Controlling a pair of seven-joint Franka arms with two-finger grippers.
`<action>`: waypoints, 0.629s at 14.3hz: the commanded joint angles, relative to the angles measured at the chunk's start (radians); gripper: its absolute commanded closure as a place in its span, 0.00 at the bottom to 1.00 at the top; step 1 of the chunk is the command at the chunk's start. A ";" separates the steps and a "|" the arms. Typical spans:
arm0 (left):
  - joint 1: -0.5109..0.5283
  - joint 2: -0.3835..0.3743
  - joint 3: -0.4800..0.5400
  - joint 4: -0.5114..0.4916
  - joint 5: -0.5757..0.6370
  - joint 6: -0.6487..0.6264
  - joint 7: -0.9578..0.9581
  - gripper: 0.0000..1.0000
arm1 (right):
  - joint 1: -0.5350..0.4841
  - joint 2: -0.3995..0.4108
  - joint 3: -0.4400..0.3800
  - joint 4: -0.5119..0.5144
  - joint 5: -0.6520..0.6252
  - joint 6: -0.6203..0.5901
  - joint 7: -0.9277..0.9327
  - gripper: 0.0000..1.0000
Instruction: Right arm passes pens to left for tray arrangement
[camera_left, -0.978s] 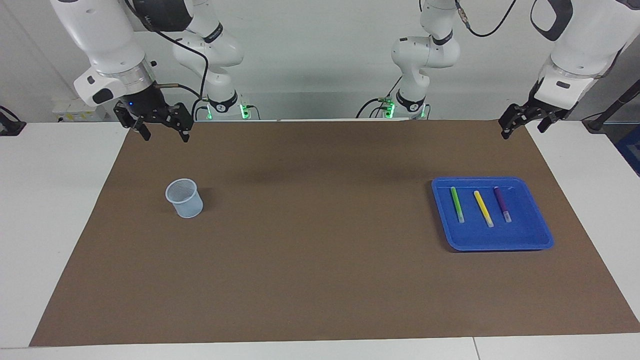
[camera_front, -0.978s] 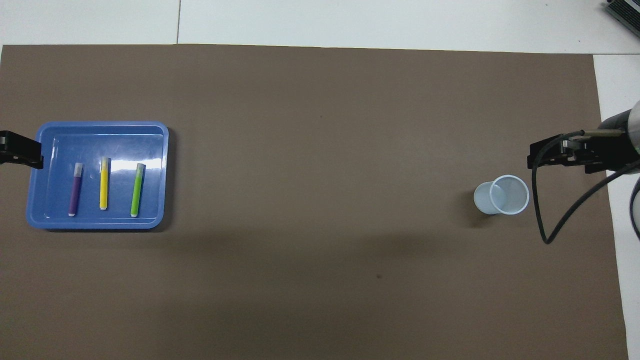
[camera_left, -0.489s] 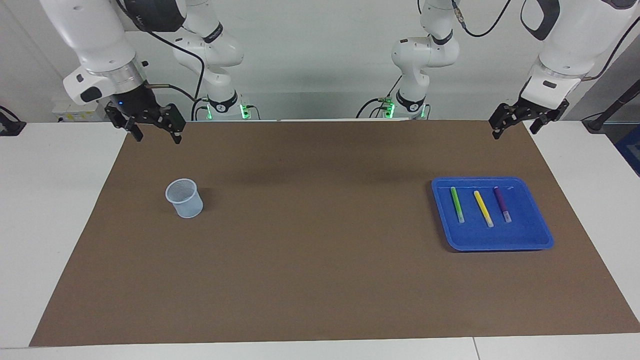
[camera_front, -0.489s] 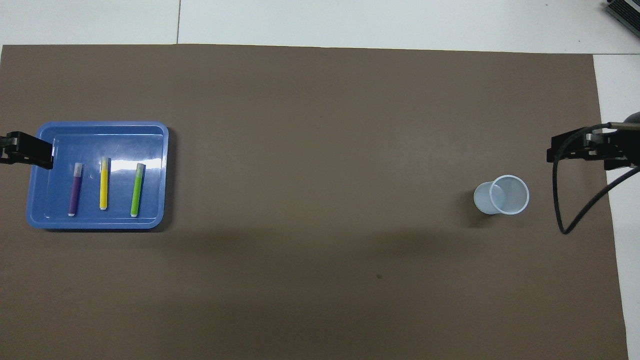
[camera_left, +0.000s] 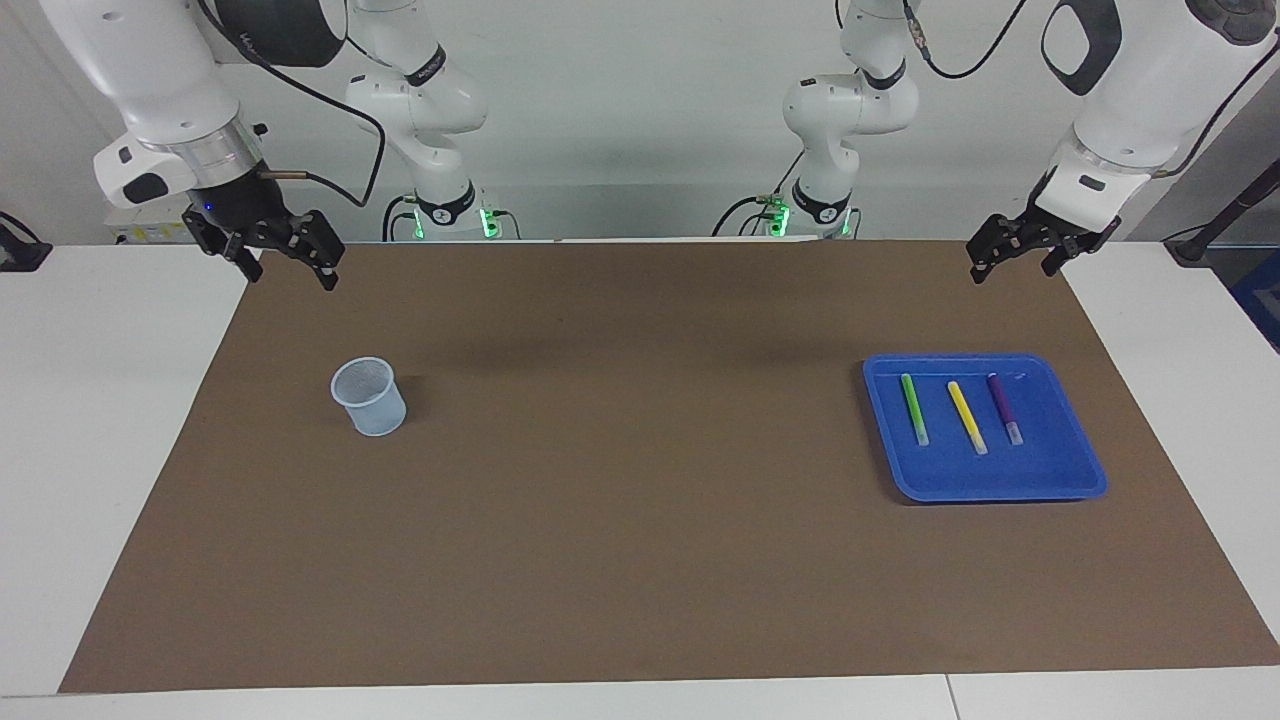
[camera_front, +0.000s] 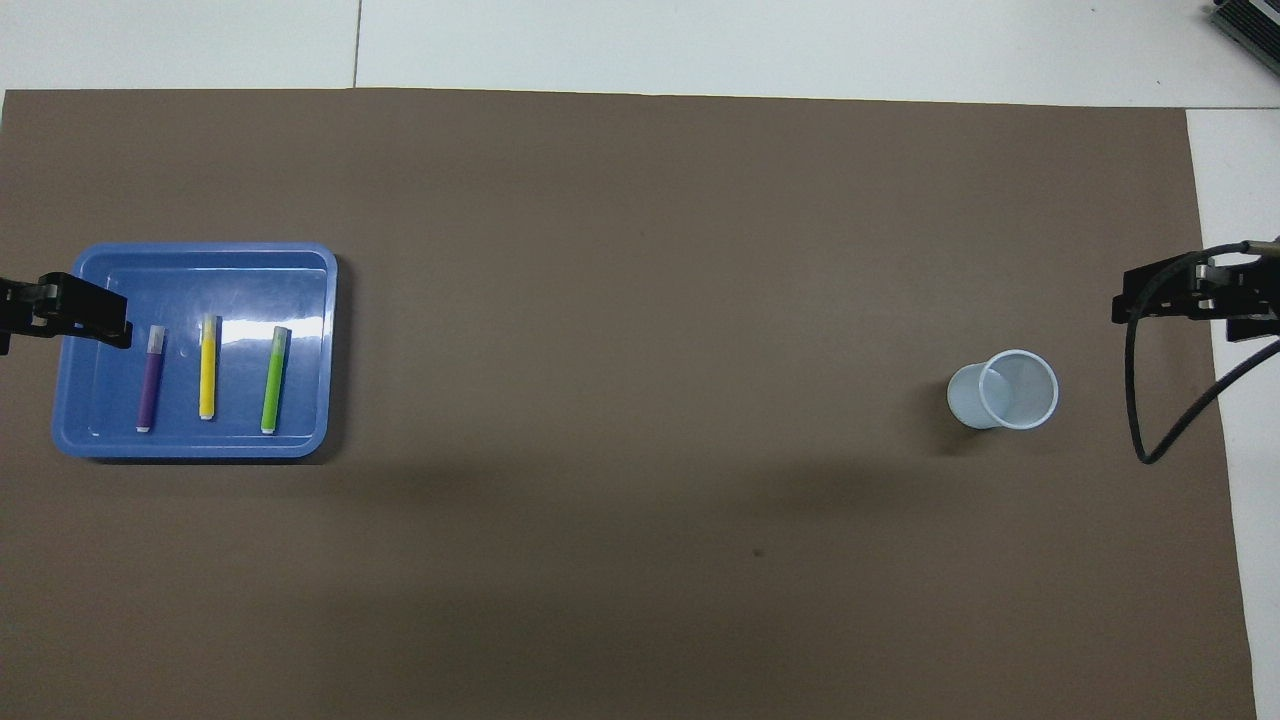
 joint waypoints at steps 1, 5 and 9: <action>0.018 -0.055 -0.013 -0.073 -0.020 -0.005 0.014 0.00 | -0.005 -0.011 0.004 -0.015 -0.012 0.013 -0.007 0.00; 0.018 -0.072 -0.014 -0.107 -0.020 0.008 0.018 0.00 | -0.002 -0.011 0.004 -0.015 -0.012 0.013 -0.005 0.00; 0.020 -0.057 -0.013 -0.064 -0.020 0.023 0.014 0.00 | -0.002 -0.011 0.004 -0.015 -0.012 0.013 -0.005 0.00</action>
